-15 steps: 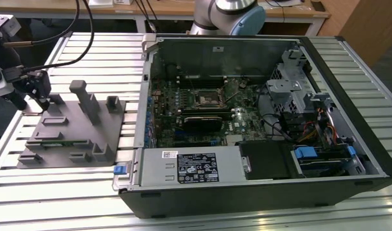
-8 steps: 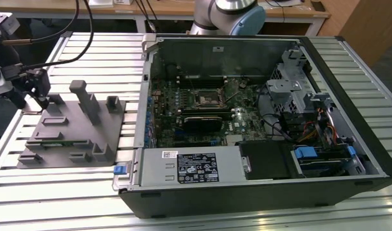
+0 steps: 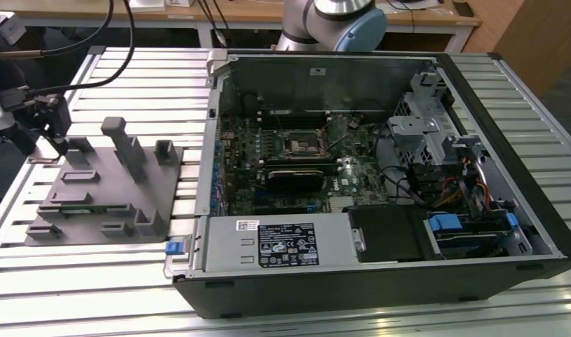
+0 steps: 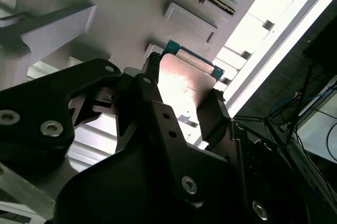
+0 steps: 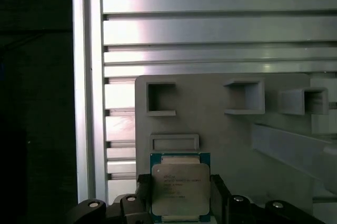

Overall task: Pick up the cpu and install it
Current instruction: 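Pick up the cpu and move it towards the insertion slot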

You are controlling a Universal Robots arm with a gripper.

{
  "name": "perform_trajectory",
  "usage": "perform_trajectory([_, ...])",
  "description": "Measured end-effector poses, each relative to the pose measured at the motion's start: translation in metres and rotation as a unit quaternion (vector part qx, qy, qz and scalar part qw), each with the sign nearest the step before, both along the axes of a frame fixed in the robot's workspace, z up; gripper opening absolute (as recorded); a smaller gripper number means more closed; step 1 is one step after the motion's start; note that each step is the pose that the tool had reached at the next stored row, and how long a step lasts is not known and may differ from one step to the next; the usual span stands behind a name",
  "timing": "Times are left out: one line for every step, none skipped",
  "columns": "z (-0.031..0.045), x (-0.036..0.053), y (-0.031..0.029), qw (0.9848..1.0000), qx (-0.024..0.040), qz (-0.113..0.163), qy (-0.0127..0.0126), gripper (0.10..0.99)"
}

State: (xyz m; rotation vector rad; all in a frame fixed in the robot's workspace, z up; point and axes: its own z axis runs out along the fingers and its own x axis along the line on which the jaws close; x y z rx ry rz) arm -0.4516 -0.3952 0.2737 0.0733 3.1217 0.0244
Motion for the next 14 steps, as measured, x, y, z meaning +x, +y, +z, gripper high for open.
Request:
perform_trajectory([0.0012, 0.0, 0.0002, 1.0, 0.0, 0.0, 0.0, 0.533])
perform_trajectory([0.0024, 0.0, 0.0003, 1.0, 0.0, 0.0, 0.0, 0.533])
perform_trajectory([0.0036, 0.0, 0.0004, 1.0, 0.0, 0.0, 0.0, 0.533])
perform_trajectory([0.0047, 0.0, 0.0005, 1.0, 0.0, 0.0, 0.0, 0.533])
perform_trajectory([0.006, 0.0, 0.0005, 1.0, 0.0, 0.0, 0.0, 0.533])
perform_trajectory([0.0073, 0.0, 0.0007, 1.0, 0.0, 0.0, 0.0, 0.533])
perform_trajectory([0.0083, 0.0, 0.0007, 1.0, 0.0, 0.0, 0.0, 0.533])
perform_trajectory([0.0092, 0.0, 0.0008, 1.0, 0.0, 0.0, 0.0, 0.533])
perform_trajectory([0.0102, 0.0, 0.0009, 1.0, 0.0, 0.0, 0.0, 0.533])
perform_trajectory([0.0112, 0.0, 0.0011, 1.0, 0.0, 0.0, 0.0, 0.533])
perform_trajectory([0.0121, 0.0, 0.0012, 1.0, 0.0, 0.0, 0.0, 0.533])
perform_trajectory([0.013, 0.0, 0.0014, 1.0, 0.0, 0.0, 0.0, 0.533])
perform_trajectory([0.0138, 0.0, 0.0014, 1.0, 0.0, 0.0, 0.0, 0.533])
perform_trajectory([0.0147, 0.0, 0.0015, 1.0, 0.0, 0.0, 0.0, 0.533])
